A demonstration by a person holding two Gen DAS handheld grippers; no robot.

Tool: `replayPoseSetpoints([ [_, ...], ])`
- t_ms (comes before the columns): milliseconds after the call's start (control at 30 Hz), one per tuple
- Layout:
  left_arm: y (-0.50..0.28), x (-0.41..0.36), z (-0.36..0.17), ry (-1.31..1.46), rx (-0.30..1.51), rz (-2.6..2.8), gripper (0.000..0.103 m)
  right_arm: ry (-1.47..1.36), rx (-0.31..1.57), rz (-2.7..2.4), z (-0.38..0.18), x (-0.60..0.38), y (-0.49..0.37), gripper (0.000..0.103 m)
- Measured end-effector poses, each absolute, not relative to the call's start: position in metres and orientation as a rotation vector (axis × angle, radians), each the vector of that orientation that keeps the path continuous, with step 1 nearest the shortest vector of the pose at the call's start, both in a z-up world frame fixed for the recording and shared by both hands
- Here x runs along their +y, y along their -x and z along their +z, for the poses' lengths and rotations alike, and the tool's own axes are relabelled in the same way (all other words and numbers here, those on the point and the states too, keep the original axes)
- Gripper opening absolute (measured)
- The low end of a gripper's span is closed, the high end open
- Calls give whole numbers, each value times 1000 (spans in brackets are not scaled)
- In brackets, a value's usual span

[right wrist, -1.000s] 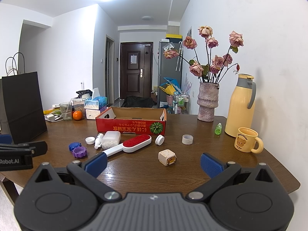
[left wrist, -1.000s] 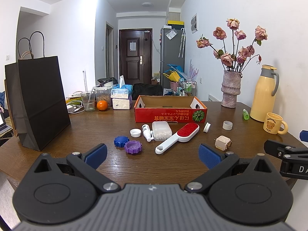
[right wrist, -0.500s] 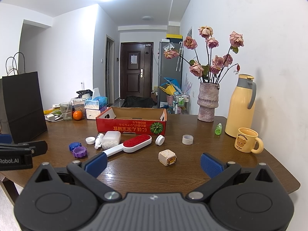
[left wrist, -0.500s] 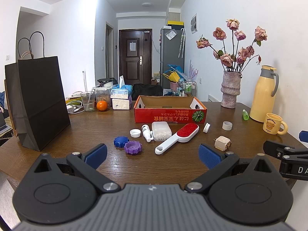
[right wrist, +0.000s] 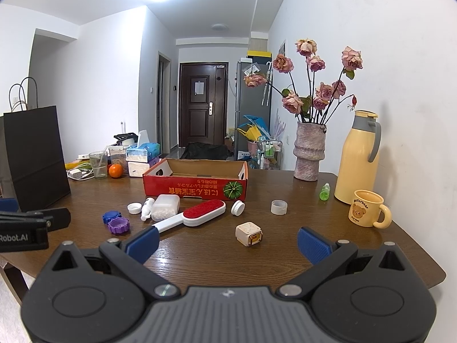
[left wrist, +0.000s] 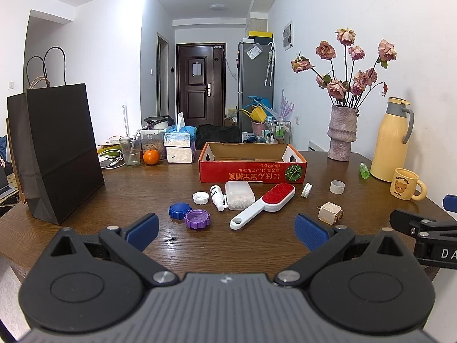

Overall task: Organize rigid objects
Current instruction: 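Move the right tool toward the cream cube while the left tool approaches the purple cap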

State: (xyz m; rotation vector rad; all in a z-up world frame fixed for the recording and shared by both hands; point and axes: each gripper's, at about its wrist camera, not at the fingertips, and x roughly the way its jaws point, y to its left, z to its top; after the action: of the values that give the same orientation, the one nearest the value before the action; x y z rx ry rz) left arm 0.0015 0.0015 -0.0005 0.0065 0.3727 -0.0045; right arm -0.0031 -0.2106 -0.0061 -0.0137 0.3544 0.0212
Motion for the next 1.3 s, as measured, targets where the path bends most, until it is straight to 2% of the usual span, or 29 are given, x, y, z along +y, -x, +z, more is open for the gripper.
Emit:
replayPoseSetpoints([
  [233,-3,1,-1,-5,377,-4,103,15,361,23,-11,-212,-9,103],
  [1300,-134,12,-47,19,506,49,103,-30,456,-1,-56,-238,-111,103],
])
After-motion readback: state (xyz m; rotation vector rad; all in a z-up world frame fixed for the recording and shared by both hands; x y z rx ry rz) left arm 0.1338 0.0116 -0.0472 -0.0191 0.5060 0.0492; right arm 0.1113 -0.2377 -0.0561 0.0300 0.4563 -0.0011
